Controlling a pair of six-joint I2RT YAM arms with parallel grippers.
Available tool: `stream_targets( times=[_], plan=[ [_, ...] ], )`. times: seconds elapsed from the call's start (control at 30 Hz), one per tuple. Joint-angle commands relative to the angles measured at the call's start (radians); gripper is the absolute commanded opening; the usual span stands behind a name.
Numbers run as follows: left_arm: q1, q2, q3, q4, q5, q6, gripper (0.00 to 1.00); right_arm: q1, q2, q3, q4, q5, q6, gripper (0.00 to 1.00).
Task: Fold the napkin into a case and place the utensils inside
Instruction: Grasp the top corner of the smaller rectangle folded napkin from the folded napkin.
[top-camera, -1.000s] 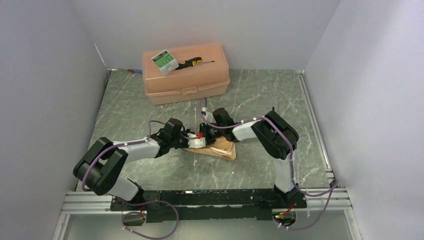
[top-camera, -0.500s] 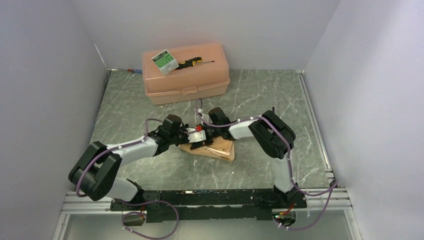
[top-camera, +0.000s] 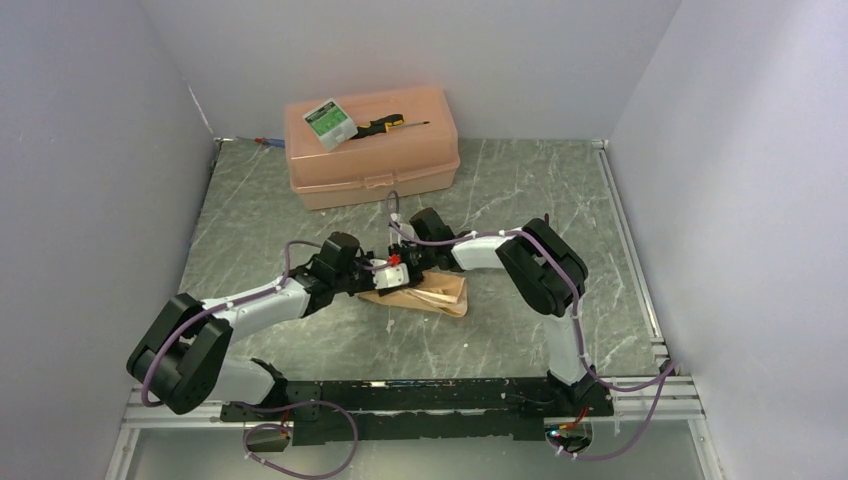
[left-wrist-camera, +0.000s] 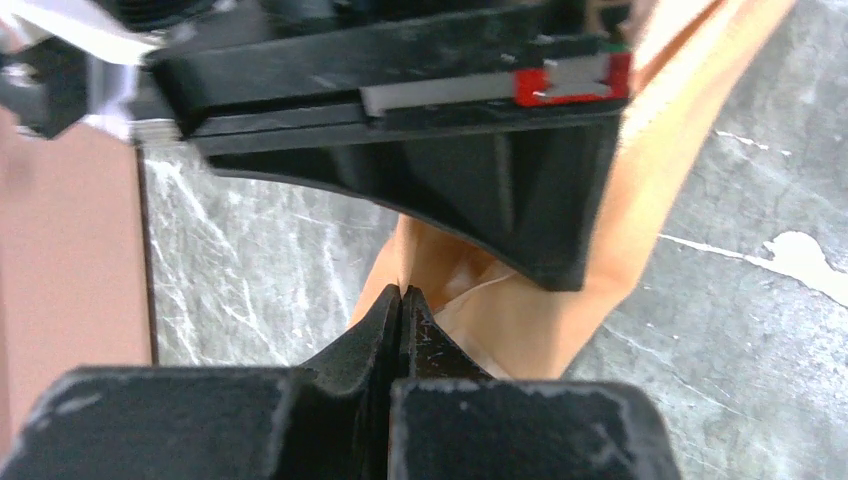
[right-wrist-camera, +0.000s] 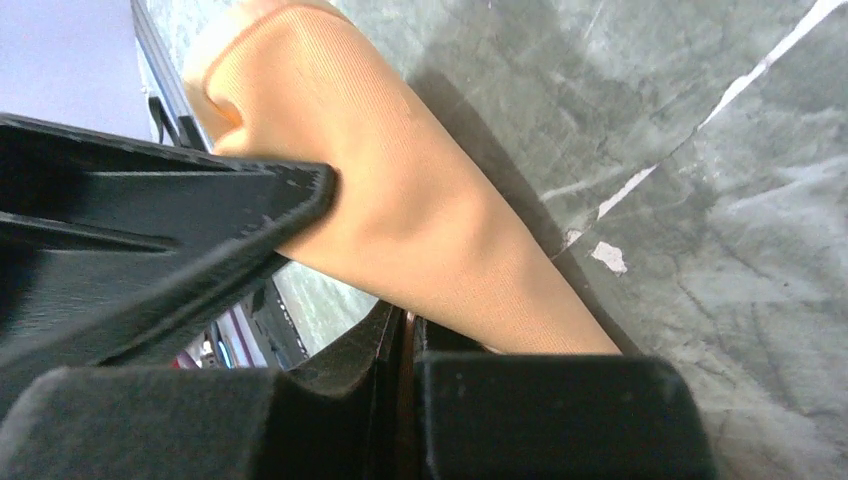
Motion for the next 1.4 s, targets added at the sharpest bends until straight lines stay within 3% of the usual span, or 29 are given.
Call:
stream_targets(
  times=[0.0,0.27,0.6,1.07,1.37],
  plan=[
    [-0.010,-0.015,-0.036,0.046,0.047,0.042,0.03,0.002,0.004,0.080,-0.074,0.027,-0.031,0.00],
    [-0.020,-0.009,-0.060,0.087,0.039,0.045,0.03,0.002,-0.007,0.096,-0.064,0.009,-0.024,0.00],
    [-0.023,-0.028,-0.027,0.070,0.021,0.017,0.03,0.010,0.089,0.108,-0.065,0.007,-0.026,0.00],
    [-0.026,-0.022,-0.115,0.111,0.037,0.070,0.04,0.005,0.088,0.198,-0.094,0.016,-0.049,0.00],
    [-0.025,-0.032,-0.041,0.068,-0.003,0.011,0.03,-0.020,0.176,0.091,-0.029,0.017,-0.046,0.00]
  ],
)
